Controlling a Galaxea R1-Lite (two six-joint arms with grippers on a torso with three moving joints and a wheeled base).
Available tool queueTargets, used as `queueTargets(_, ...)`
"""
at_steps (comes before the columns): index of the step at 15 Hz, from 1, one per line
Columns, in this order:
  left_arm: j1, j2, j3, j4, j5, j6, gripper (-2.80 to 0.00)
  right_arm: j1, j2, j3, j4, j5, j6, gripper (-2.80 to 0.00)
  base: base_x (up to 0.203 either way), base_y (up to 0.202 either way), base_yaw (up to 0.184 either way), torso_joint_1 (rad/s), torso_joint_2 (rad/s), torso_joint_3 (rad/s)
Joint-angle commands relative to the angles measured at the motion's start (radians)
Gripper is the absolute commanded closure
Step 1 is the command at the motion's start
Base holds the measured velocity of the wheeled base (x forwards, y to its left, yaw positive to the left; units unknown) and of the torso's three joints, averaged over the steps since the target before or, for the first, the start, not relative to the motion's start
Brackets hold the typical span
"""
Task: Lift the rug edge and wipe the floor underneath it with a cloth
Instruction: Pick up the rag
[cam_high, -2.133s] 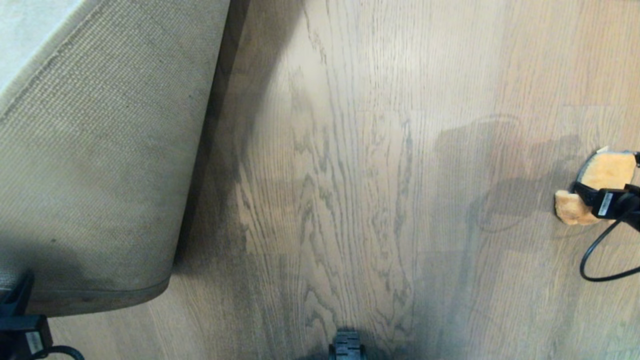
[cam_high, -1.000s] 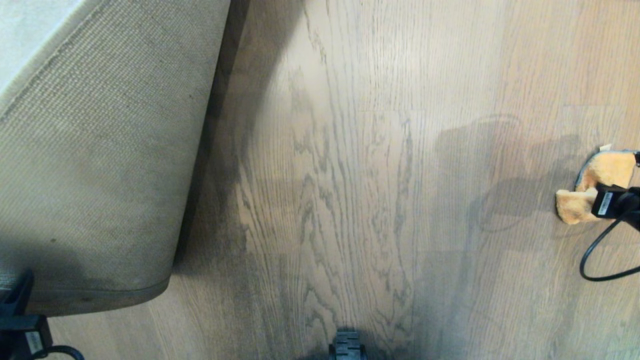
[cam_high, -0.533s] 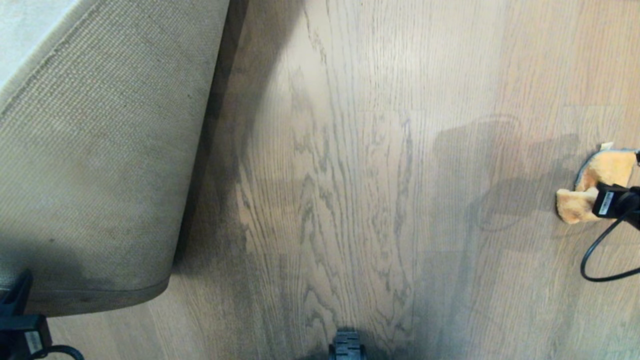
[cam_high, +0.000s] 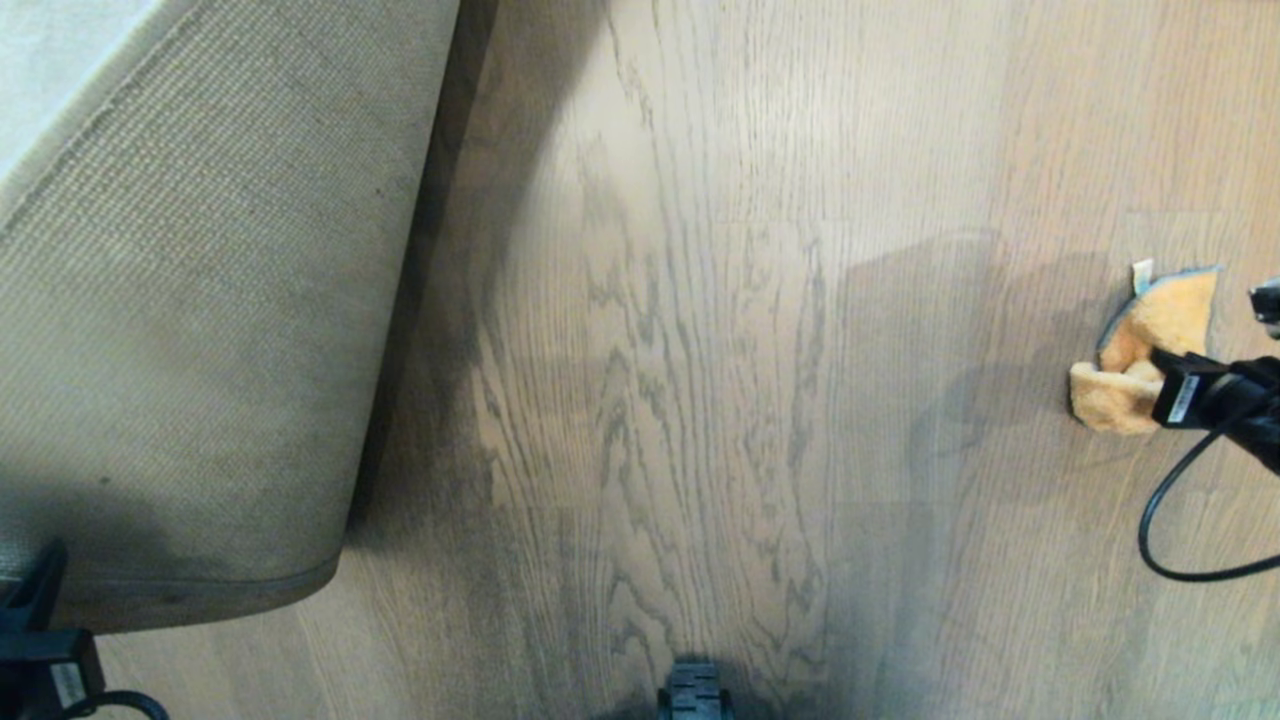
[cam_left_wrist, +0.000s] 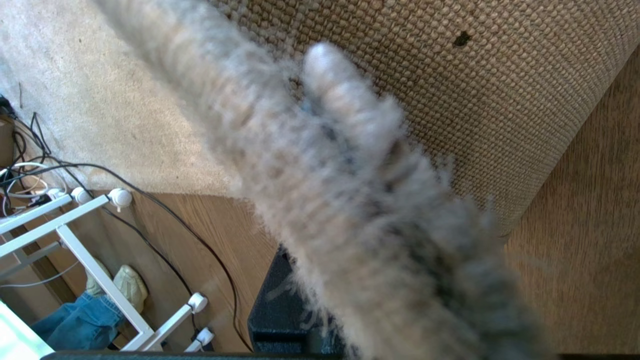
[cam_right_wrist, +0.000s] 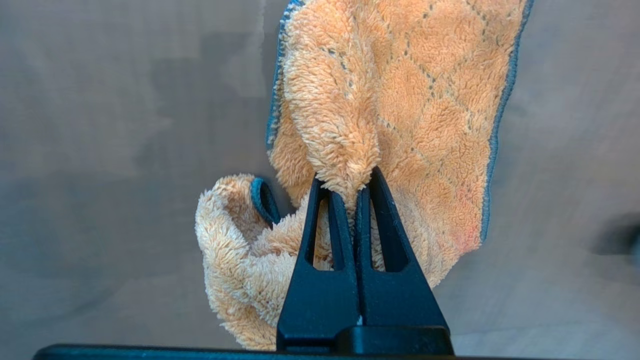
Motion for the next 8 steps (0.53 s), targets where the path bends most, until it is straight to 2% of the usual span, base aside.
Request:
queueTargets(1, 0.0, 0.002, 0.0, -0.005, 0.006, 0.002, 0.0, 0.078, -0.07, 0.045, -0.006, 0.001, 0.003, 0.0, 0.0, 0.0, 0.0, 0.0, 0.0, 0.0)
queueTargets(4, 0.0, 0.002, 0.0, -0.005, 0.005, 0.002, 0.0, 0.177, -0.133, 0.094, -0.005, 0.001, 0.005, 0.0, 0.0, 0.0, 0.0, 0.0, 0.0, 0.0)
queueTargets(8, 0.006, 0.007, 0.0, -0.005, 0.005, 0.002, 0.0, 0.375, -0.22, 0.176, 0.006, -0.002, 0.014, 0.0, 0.0, 0.0, 0.0, 0.0, 0.0, 0.0)
